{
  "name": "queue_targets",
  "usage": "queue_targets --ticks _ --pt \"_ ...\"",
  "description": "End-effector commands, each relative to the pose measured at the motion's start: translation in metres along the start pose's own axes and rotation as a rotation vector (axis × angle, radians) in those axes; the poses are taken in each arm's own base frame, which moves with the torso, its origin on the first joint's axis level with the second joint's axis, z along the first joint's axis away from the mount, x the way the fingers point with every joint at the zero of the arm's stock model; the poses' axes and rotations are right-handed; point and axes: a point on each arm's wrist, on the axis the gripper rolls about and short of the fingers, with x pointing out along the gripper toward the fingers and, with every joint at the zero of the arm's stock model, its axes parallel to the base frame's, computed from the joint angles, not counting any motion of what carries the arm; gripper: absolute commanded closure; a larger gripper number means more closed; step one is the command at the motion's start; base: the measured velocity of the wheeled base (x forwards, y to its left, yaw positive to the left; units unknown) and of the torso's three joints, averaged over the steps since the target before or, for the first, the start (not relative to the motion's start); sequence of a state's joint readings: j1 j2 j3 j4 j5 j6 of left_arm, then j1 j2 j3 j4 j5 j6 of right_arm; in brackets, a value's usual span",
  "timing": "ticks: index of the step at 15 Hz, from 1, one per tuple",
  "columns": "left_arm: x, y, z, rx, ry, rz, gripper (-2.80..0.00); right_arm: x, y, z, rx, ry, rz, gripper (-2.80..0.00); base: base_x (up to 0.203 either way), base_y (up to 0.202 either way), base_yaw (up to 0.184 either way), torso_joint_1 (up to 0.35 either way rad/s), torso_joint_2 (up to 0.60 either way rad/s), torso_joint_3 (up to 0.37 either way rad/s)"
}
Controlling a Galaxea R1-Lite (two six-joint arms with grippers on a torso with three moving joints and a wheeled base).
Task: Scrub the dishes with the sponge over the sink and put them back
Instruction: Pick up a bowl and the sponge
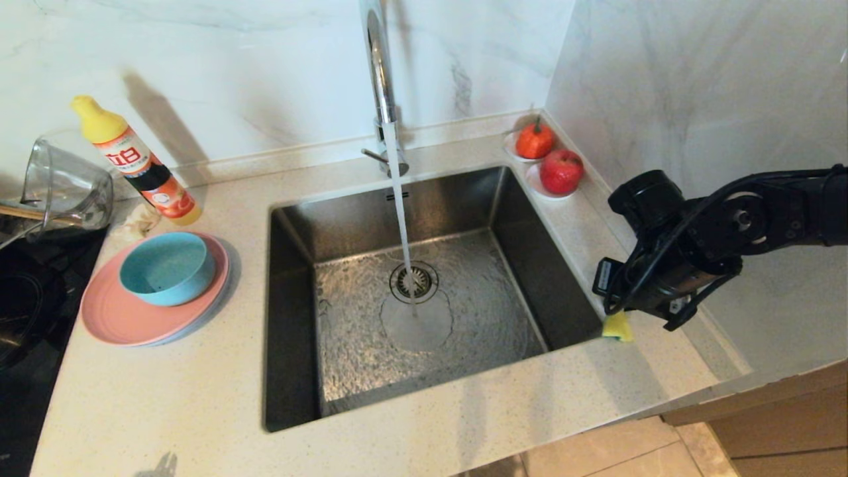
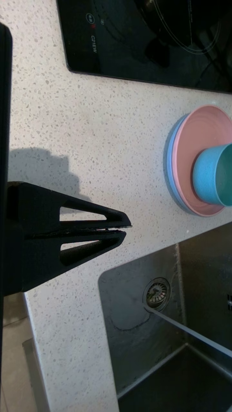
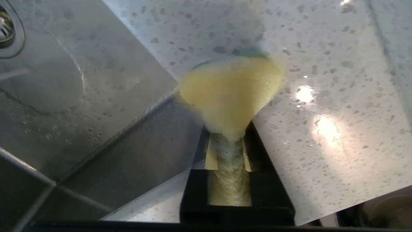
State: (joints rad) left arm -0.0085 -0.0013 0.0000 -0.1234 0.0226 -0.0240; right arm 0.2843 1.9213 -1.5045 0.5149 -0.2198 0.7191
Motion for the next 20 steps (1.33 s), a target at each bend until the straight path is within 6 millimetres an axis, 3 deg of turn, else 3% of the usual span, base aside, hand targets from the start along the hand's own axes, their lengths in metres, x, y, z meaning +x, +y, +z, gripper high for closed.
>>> queue_targets --ticks 1,5,10,14,17,20 --pt "0.002 0.000 -0.011 0.000 0.040 0.001 0.00 -0.001 0.000 0.000 0.001 -0.001 -0.003 0.00 0.000 0.000 0.000 0.000 0.00 0.000" --pt "0.002 0.000 -0.011 0.000 0.040 0.001 0.00 -0.016 -0.002 0.002 0.004 -0.016 0.009 0.00 0.000 0.000 0.000 0.000 0.00 0.000" --pt "0.002 0.000 -0.011 0.000 0.040 0.002 0.00 -0.091 -0.010 -0.007 -0.089 -0.063 0.100 0.00 0.000 0.000 0.000 0.000 0.00 0.000" --pt "0.002 0.000 -0.011 -0.001 0.040 0.002 0.00 -0.165 -0.024 -0.046 -0.350 -0.074 0.306 0.00 0.000 0.000 0.000 0.000 0.00 0.000" --pt "0.002 0.000 -0.011 0.001 0.040 0.002 0.00 -0.198 -0.045 -0.082 -0.616 -0.063 0.453 0.00 0.000 0.000 0.000 0.000 0.00 0.000" --pt "0.002 0.000 -0.011 0.000 0.040 0.002 0.00 -0.214 -0.057 -0.108 -0.805 -0.055 0.559 0.00 0.000 0.000 0.000 0.000 0.00 0.000"
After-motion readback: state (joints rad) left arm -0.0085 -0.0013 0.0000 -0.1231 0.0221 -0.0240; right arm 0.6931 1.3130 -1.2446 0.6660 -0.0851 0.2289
